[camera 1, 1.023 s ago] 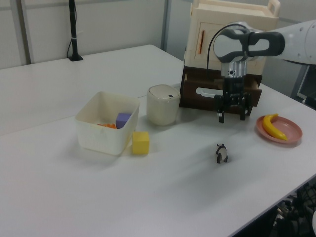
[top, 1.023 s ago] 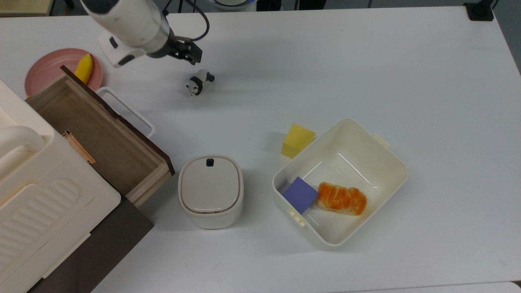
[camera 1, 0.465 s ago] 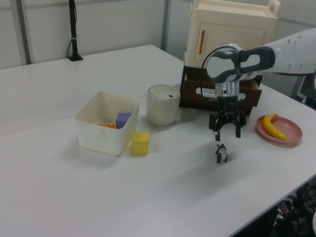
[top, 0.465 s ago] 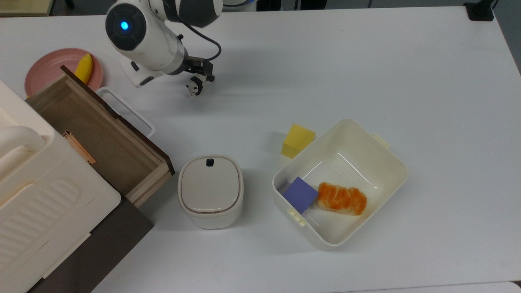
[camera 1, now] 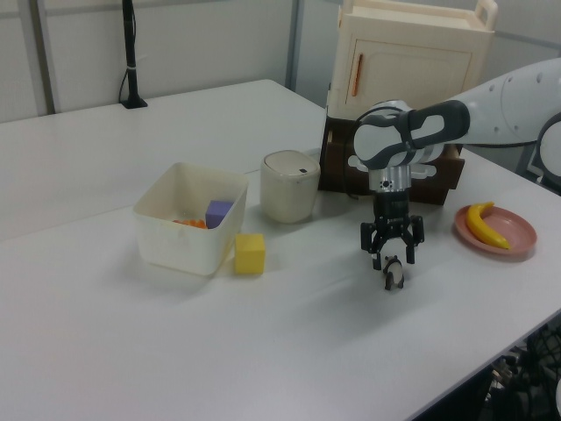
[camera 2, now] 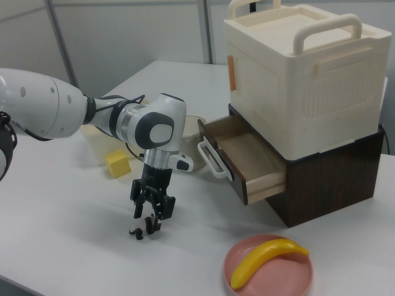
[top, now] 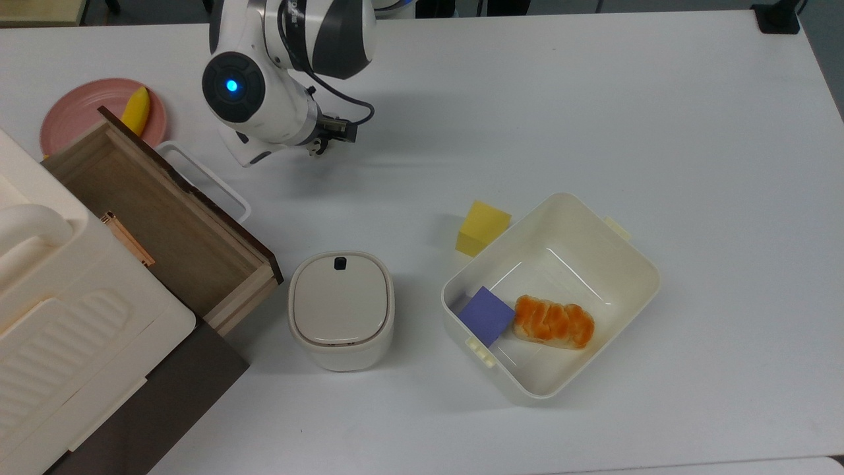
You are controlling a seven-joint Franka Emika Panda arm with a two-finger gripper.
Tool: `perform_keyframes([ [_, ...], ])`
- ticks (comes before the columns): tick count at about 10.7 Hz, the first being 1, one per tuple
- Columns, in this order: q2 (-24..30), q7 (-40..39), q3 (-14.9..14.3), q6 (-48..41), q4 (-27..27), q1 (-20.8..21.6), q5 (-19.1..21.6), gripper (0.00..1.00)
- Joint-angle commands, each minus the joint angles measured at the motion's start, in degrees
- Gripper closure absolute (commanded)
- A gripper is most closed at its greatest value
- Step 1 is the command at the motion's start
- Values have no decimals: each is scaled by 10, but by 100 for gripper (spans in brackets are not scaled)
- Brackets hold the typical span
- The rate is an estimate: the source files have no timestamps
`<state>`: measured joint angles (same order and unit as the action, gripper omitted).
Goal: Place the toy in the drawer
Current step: 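Carry the panda toy over the open wooden drawer and lower it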
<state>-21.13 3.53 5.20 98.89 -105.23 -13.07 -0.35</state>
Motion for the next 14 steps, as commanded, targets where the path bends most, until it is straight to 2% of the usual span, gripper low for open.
perform_keyframes([
  [1, 4, 13, -3, 16, -7, 7, 6, 61],
  [3, 12, 10, -4, 9, 0, 12, 6, 69],
  [4, 22, 8, -4, -1, 17, 12, 6, 69],
  [7, 24, 8, -4, -56, 102, 12, 4, 69],
  [12, 21, -2, -7, -42, 239, 4, -3, 68],
  [14, 22, -28, -7, 10, 267, -2, -5, 68],
])
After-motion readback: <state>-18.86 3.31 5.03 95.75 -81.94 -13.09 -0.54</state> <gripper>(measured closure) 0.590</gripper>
